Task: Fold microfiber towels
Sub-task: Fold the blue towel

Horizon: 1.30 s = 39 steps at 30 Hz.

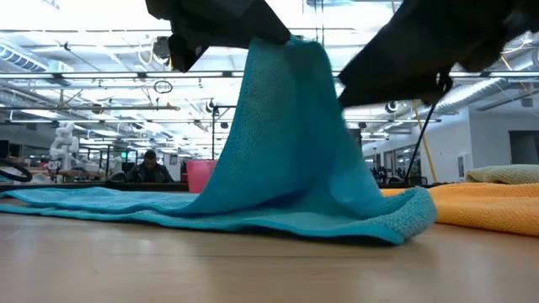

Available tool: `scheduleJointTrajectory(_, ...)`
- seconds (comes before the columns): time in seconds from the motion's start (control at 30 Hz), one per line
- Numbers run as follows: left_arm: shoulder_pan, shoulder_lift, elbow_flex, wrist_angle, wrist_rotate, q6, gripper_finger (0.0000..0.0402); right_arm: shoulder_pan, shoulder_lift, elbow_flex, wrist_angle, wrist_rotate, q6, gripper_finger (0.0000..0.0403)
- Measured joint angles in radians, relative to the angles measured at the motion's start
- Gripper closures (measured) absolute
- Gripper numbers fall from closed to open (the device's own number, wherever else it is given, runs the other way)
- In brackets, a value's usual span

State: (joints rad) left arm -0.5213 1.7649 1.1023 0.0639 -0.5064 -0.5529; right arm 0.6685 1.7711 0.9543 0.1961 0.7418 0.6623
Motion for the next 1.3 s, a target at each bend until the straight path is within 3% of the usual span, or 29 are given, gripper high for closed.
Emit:
scheduleJointTrajectory(0.17,0.000,0.000,0.000,-0.001,-0.001,0.002,0.0362,0.009,0.061,-0.001,0.004,0.063,0.133,0.0247)
scheduleJointTrajectory(0.37,0.000,0.000,0.000,0.000,-0.018,0.018,0.0362,0.037,0.061,-0.001,-0.020,0.203,0.150,0.0248)
scheduleJointTrajectory(0.97,0.002,0.000,0.000,0.000,-0.019,-0.003,0.0362,-0.052,0.188,0.000,0.091,0.181,0.178,0.0249)
scheduleJointTrajectory(1.17,0.001,0.000,0.000,-0.001,-0.018,-0.006,0.0362,-0.087,0.188,0.000,0.083,0.193,0.136,0.0310)
scheduleJointTrajectory(1.3,-0.007,0.000,0.000,-0.010,-0.018,-0.004,0.0362,-0.095,0.185,0.000,0.063,0.089,0.109,0.0385)
